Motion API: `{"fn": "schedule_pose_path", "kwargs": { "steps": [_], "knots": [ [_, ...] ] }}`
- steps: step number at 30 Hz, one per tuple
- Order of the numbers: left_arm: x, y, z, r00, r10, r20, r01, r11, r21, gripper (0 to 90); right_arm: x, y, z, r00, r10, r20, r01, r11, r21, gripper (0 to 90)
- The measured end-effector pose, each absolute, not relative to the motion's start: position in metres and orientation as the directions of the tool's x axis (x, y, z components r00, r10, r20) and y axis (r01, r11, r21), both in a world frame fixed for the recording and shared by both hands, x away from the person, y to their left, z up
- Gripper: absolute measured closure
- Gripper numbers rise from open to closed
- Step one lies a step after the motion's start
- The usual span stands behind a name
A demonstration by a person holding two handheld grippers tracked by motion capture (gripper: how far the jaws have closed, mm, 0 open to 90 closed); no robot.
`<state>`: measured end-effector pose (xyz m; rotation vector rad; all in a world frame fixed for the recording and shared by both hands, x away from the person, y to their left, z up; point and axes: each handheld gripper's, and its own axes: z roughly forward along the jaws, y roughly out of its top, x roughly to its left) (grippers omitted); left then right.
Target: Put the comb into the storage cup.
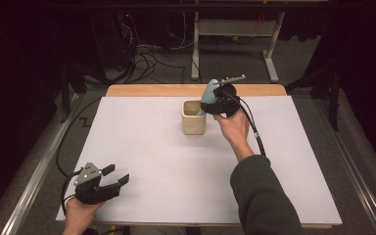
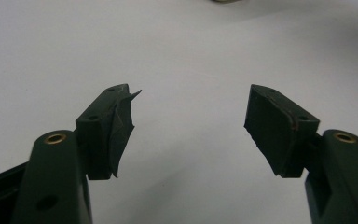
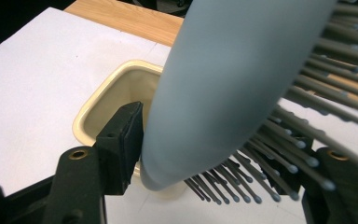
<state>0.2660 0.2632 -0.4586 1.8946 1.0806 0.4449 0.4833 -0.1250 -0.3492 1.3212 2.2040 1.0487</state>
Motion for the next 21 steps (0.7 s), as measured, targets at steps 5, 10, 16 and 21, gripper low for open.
{"fn": "schedule_pose_path", "kwargs": {
  "steps": [5, 10, 16, 21],
  "knots": [
    [0.266, 0.263, -0.458, 0.556, 0.823, -0.113, 0.509, -0.230, 0.830, 32.6, 0.477, -0.127, -0.348, -0.513, 0.858, 0.038, 0.570, 0.307, 0.762, 37.1],
    [0.266, 0.263, -0.459, 0.558, 0.822, -0.111, 0.508, -0.232, 0.830, 32.6, 0.475, -0.130, -0.347, -0.519, 0.854, 0.036, 0.567, 0.313, 0.762, 36.3],
    [0.266, 0.263, -0.459, 0.558, 0.822, -0.110, 0.507, -0.233, 0.829, 32.6, 0.471, -0.134, -0.347, -0.527, 0.849, 0.040, 0.558, 0.309, 0.770, 35.7],
    [0.266, 0.263, -0.459, 0.554, 0.825, -0.114, 0.508, -0.226, 0.831, 32.5, 0.468, -0.137, -0.347, -0.534, 0.844, 0.054, 0.553, 0.301, 0.777, 35.8]
  ]
}}
